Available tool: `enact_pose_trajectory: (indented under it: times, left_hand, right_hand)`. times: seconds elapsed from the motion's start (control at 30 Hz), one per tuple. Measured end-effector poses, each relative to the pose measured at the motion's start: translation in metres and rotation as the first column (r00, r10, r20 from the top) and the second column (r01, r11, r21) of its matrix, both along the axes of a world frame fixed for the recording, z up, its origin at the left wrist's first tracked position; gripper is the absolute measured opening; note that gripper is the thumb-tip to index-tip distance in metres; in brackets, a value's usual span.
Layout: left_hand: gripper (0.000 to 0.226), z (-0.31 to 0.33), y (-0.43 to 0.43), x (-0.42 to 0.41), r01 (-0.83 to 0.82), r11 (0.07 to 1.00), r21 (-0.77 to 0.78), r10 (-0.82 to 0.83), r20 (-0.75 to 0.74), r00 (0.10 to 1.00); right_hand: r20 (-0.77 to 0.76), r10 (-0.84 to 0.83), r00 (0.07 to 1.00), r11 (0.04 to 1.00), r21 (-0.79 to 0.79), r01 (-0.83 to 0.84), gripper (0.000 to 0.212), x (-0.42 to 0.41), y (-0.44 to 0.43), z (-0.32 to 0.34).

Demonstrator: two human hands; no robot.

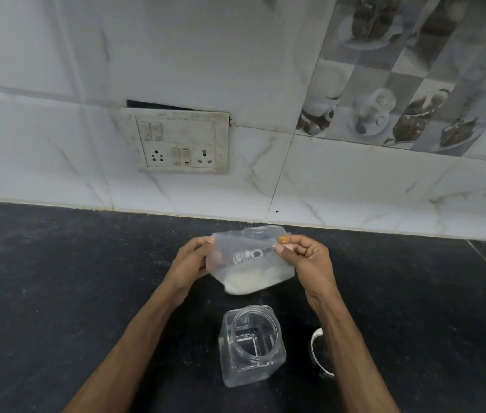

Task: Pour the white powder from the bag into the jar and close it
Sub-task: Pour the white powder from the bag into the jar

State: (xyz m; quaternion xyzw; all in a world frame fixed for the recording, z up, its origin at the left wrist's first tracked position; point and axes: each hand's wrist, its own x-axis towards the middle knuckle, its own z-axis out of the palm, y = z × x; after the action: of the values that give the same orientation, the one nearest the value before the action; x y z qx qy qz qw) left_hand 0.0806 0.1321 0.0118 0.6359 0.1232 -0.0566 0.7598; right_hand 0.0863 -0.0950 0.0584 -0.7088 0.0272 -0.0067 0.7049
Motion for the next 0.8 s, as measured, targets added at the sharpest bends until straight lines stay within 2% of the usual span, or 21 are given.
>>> enact_pose_trajectory:
  times: [0.07,0.2,0.27,0.37,0.47,0.53,0.57,0.6,0.67,0.73,0.8]
  left_hand:
    - [0.011,0.013,0.003,-0.003,-0.074,0.997,-0.013,0.075,0.153,0.985]
    - [0.029,0.051,0.007,-0.006,-0.258,0.966,0.003,0.232,0.426,0.874]
    - [0.032,0.076,0.006,-0.008,-0.288,0.958,-0.011,0.254,0.501,0.827]
    - [0.015,0.109,0.003,-0.011,-0.309,0.951,-0.021,0.267,0.561,0.784]
    - [0.009,0.131,0.001,-0.017,-0.298,0.954,0.028,0.217,0.619,0.754]
    - [0.006,0.140,0.002,-0.023,-0.291,0.951,0.106,0.151,0.662,0.734]
    - [0.008,0.143,0.003,-0.026,-0.294,0.945,0.144,0.122,0.680,0.723]
    - [0.009,0.146,0.003,-0.029,-0.296,0.938,0.180,0.090,0.699,0.710]
    - [0.009,0.150,0.004,-0.035,-0.291,0.921,0.258,0.013,0.727,0.687]
    - [0.012,0.154,0.003,-0.039,-0.281,0.903,0.326,-0.062,0.746,0.663]
    - [0.015,0.157,0.002,-0.042,-0.296,0.878,0.377,-0.119,0.769,0.628]
  right_hand:
    - [0.052,0.036,0.998,0.999,-0.003,-0.036,0.015,-0.006,0.002,0.011]
    - [0.147,0.030,0.989,0.998,0.045,-0.037,0.018,-0.016,0.000,0.033]
    - [0.174,0.044,0.984,0.998,0.037,-0.051,0.021,-0.020,-0.002,0.040]
    - [0.163,0.052,0.985,0.999,0.005,-0.053,0.026,-0.028,-0.003,0.044]
    - [0.182,-0.088,0.979,0.996,0.000,0.090,0.026,-0.037,-0.002,0.051]
    - [0.281,-0.225,0.933,0.960,-0.097,0.261,0.021,-0.041,0.000,0.067]
    - [0.353,-0.235,0.905,0.938,-0.161,0.307,0.020,-0.044,0.002,0.079]
    - [0.423,-0.188,0.886,0.930,-0.212,0.299,0.020,-0.047,0.006,0.094]
    - [0.500,0.025,0.866,0.940,-0.306,0.150,0.022,-0.049,0.019,0.126]
    - [0.480,0.265,0.836,0.897,-0.441,-0.032,0.025,-0.045,0.036,0.151]
    - [0.420,0.415,0.807,0.816,-0.564,-0.126,0.029,-0.038,0.054,0.168]
